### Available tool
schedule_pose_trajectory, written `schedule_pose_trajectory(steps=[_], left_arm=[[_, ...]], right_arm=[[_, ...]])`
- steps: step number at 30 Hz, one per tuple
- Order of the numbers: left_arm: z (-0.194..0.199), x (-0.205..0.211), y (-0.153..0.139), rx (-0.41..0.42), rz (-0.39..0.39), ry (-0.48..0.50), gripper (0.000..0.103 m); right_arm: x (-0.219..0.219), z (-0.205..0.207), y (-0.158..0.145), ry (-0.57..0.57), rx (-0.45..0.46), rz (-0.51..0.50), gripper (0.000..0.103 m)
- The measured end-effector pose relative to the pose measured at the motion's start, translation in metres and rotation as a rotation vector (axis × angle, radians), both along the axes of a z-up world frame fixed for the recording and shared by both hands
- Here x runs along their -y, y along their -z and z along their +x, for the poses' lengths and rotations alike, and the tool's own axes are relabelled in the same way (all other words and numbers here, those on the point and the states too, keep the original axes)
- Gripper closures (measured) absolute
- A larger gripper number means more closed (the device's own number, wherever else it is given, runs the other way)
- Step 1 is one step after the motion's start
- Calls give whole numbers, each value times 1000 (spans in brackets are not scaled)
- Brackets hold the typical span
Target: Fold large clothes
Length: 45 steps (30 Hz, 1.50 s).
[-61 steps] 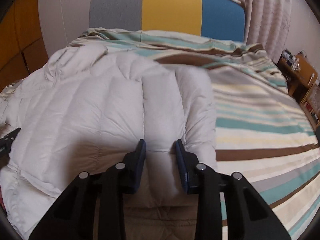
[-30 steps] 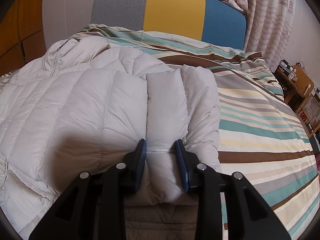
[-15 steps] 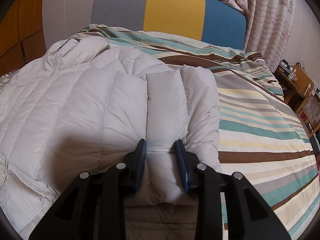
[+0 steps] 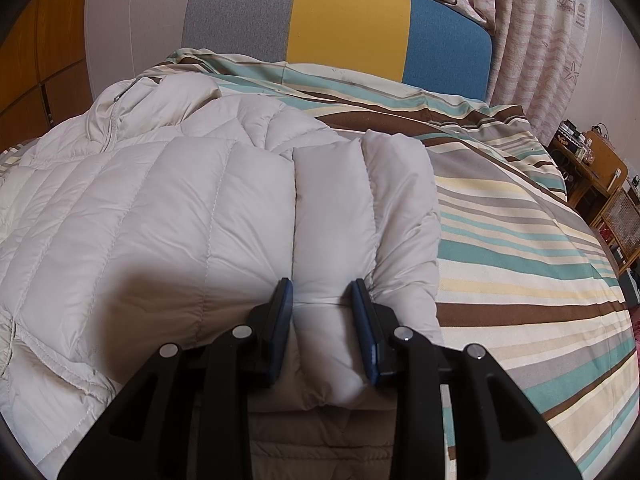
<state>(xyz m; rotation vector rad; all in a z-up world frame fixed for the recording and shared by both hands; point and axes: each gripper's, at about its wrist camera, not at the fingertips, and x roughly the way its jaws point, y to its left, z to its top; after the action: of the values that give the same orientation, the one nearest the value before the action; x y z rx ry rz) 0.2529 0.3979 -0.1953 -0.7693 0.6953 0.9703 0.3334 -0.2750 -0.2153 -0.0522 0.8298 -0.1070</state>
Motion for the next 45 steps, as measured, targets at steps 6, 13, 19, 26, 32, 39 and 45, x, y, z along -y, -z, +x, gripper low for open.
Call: schedule_pose_trajectory(steps=[6, 13, 19, 26, 32, 39, 45], left_arm=[[14, 10, 4, -35, 57, 16, 79], [9, 26, -11, 29, 104, 34, 92], [6, 50, -41, 108, 197, 64, 92], [20, 98, -79, 156, 348, 223, 92], [35, 149, -100, 187, 434, 394, 92], [49, 212, -108, 164, 535, 569, 92], [52, 271, -104, 148, 619, 701, 92]], right_arm=[[0, 0, 0, 0, 1, -1, 73], [0, 1, 0, 0, 1, -3, 73], [0, 0, 0, 0, 2, -4, 73], [0, 0, 0, 0, 3, -4, 73], [0, 0, 0, 0, 4, -3, 73], [-1, 0, 0, 0, 6, 3, 73], [-1, 0, 0, 0, 7, 3, 73]])
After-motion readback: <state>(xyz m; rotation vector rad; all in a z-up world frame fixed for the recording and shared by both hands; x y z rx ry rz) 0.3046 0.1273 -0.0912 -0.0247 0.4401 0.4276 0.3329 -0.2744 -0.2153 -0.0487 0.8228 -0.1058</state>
